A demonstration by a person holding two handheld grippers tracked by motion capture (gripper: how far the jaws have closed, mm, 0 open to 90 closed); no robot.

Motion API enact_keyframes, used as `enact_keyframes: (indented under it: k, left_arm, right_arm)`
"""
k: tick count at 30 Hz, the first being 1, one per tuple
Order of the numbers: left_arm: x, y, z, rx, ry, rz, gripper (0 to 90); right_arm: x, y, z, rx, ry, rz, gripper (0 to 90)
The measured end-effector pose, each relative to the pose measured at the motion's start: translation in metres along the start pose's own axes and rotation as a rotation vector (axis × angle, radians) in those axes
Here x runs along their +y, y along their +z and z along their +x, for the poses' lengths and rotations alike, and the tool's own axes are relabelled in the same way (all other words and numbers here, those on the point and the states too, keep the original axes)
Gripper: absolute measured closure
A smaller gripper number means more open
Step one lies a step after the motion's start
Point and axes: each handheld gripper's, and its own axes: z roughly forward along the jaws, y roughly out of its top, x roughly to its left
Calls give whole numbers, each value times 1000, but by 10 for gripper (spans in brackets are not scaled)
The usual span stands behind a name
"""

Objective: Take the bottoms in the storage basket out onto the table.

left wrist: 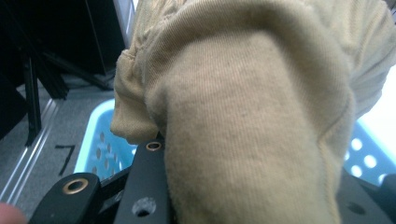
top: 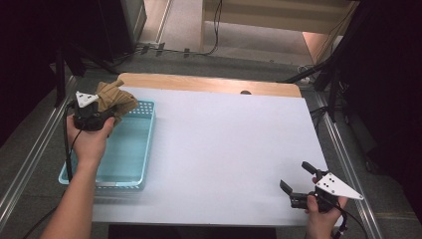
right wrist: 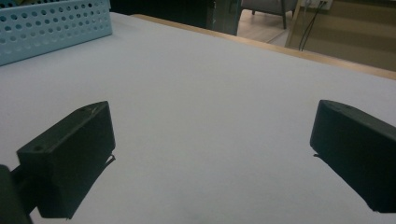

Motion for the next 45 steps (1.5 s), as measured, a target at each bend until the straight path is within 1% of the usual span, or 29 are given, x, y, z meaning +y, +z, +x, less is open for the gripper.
enact_keyframes:
  k: [4,7,9,11,13,16,22,24,32,37,43,45]
  left_arm:
    - [5,-6,-2,-9,-14,-32,644]
    - [7,-9,-3,-22,-9,-47,644]
    - [8,-12,-4,-35,-14,-56,643]
    - [10,-15,-6,-52,-34,-72,643]
    - [11,-17,-6,-58,-39,-78,643]
    - [14,-20,-9,-73,-44,-90,643]
    - [20,-27,-14,-95,-41,-116,643]
    - [22,-29,-15,-110,-48,-126,643]
    - [33,-42,-24,-140,-40,-160,642]
    - [37,-47,-29,-149,-21,-164,642]
    - [43,-53,-37,-168,-12,-182,642]
    - [44,-54,-40,-173,-6,-187,641]
  right_arm:
    - [0,0,1,3,-3,0,0]
    - [0,0,0,2,-4,-1,0]
    - [0,0,0,0,-2,-1,0]
    - [0,-1,-1,0,0,-3,0]
    - [0,-1,-1,-1,-3,-3,0]
    - [0,0,0,-1,-2,-1,0]
    - [0,0,0,-1,-1,1,0]
    - [0,0,0,0,-1,1,0]
    - [-1,3,1,-3,-1,8,0]
    - [0,3,2,1,-15,5,0]
    - [-1,2,0,3,-5,2,0]
    - [0,1,0,3,-9,0,0]
